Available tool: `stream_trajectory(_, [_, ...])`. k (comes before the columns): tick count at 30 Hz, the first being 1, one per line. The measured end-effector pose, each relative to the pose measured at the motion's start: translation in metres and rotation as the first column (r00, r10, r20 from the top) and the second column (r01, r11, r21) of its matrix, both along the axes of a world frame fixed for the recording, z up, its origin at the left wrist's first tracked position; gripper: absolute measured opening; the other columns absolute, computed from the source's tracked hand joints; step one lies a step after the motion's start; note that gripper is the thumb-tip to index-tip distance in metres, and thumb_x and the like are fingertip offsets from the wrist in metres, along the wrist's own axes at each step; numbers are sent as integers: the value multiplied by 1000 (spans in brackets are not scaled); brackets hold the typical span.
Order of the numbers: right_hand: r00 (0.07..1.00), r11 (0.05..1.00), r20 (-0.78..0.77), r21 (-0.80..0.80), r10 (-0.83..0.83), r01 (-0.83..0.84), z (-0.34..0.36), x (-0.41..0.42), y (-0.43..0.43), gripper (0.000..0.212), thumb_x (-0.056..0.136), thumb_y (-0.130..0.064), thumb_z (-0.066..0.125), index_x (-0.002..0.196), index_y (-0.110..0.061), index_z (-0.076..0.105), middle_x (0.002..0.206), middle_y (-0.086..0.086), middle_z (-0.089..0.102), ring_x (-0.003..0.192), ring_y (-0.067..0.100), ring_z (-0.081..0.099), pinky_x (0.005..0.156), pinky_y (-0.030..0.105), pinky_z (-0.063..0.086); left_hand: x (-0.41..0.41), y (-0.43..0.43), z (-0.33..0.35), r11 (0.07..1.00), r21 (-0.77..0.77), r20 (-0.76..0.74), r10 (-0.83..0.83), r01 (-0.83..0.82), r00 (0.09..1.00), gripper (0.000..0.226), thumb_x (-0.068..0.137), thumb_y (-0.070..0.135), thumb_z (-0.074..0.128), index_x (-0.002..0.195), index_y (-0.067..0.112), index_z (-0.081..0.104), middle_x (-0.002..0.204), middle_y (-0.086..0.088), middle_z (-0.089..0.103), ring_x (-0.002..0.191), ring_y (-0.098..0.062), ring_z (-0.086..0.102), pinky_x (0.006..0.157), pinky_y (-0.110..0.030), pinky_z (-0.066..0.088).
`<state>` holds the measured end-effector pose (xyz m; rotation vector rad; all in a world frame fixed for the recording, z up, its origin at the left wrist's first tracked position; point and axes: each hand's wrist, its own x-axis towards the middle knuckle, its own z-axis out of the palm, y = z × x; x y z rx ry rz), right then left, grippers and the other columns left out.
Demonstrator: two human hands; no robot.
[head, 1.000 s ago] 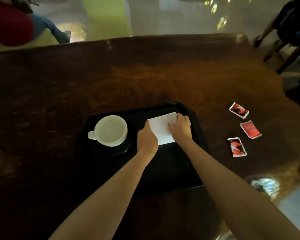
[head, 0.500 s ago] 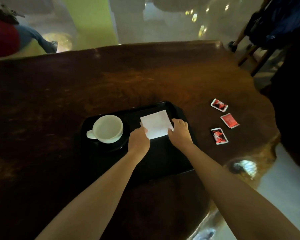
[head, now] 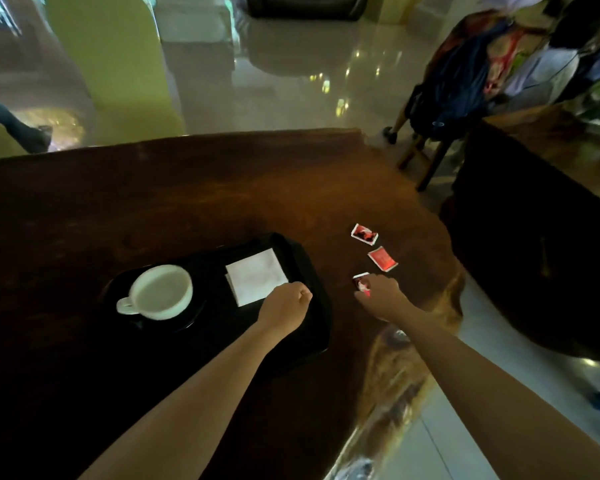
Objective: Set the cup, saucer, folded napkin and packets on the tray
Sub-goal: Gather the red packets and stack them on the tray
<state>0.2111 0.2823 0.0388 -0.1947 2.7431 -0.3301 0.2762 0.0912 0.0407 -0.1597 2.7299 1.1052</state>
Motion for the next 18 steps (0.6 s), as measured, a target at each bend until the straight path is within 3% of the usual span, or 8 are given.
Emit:
stream_trajectory(6, [999, 999, -5, 40, 33, -33, -17, -71, 63, 50, 89, -39, 52, 125, -6, 48, 126, 19, 54, 120, 36, 46, 98, 41, 36, -60, 72, -20, 999, -4, 78, 54, -54, 995, 39, 93, 39, 47, 125, 17, 53, 116, -3, 64, 102, -18, 61, 83, -28, 46])
stream_trajectory(9, [998, 998, -57, 47, 34, -31, -28, -102, 88, 50, 90, -37, 51, 131, -10, 43, 132, 16, 47, 123, 36, 40, 98, 44, 38, -91, 112, -39, 999, -14, 116, 52, -51, 992, 47, 90, 39, 52, 130, 16, 48, 123, -8, 59, 111, -22, 57, 91, -33, 46])
stream_trajectory(14, [997, 997, -45, 47, 64, -62, -56, -144, 112, 61, 92, -38, 49, 144, -15, 27, 143, 13, 36, 130, 33, 33, 101, 45, 36, -129, 165, -73, 975, -216, 170, 80, -42, 982, 67, 81, 40, 64, 138, 19, 34, 133, -10, 41, 123, -27, 38, 93, -36, 43])
stream_trajectory(18, [993, 994, -54, 27, 104, -103, -74, -160, 110, 62, 89, -38, 55, 140, -11, 33, 138, 13, 35, 125, 31, 35, 100, 42, 38, -144, 175, -80, 932, -352, 178, 152, -81, 972, 69, 71, 39, 75, 127, 20, 40, 131, -8, 41, 121, -26, 39, 92, -38, 43])
